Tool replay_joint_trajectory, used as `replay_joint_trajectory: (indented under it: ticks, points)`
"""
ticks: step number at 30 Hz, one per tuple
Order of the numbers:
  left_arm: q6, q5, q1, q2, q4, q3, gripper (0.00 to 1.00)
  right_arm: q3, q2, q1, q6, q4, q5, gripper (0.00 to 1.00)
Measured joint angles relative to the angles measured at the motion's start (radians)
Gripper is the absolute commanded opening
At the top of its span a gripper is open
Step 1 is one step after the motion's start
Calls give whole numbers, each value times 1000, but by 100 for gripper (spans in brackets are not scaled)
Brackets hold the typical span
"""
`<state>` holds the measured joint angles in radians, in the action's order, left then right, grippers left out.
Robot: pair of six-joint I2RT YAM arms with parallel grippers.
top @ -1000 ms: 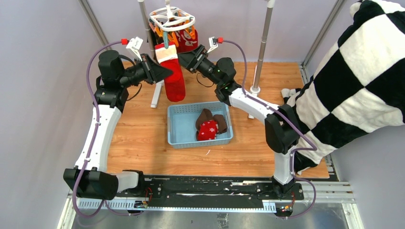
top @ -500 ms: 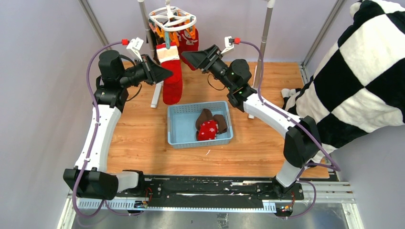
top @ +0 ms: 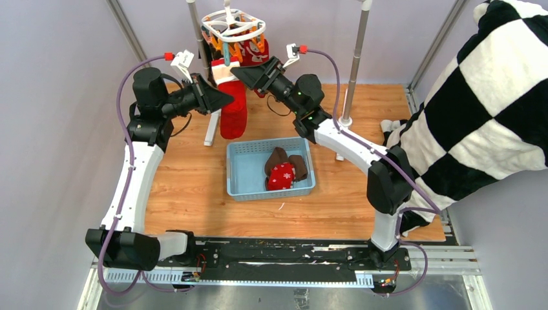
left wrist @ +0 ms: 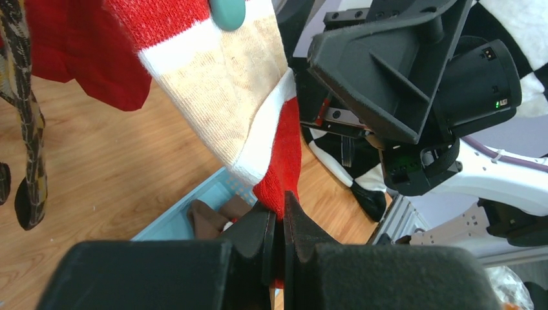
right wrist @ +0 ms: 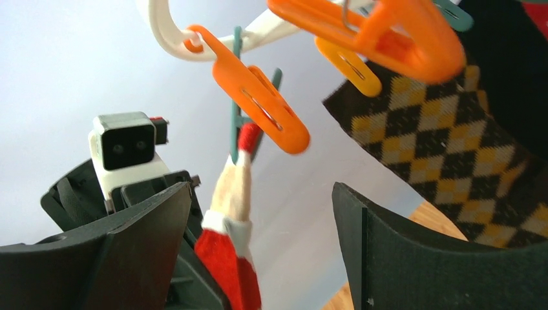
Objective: Remove the socks clipped to the hanger
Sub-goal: Remove the sock from the hanger.
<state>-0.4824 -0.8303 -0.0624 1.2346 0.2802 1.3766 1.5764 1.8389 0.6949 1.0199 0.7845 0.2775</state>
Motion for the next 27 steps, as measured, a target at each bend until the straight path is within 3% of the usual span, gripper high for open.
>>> replay_joint_trajectory:
  ticks: [16,22,27]
  points:
    - [51,11,0,0,63,40,0,449,254,18,14,-79,-13,76]
    - [91,11,0,-13,94,43,0,501,286,10,40,-110,15,80]
    - [115,11,0,-26,106,43,0,500,286,7,47,-111,33,75]
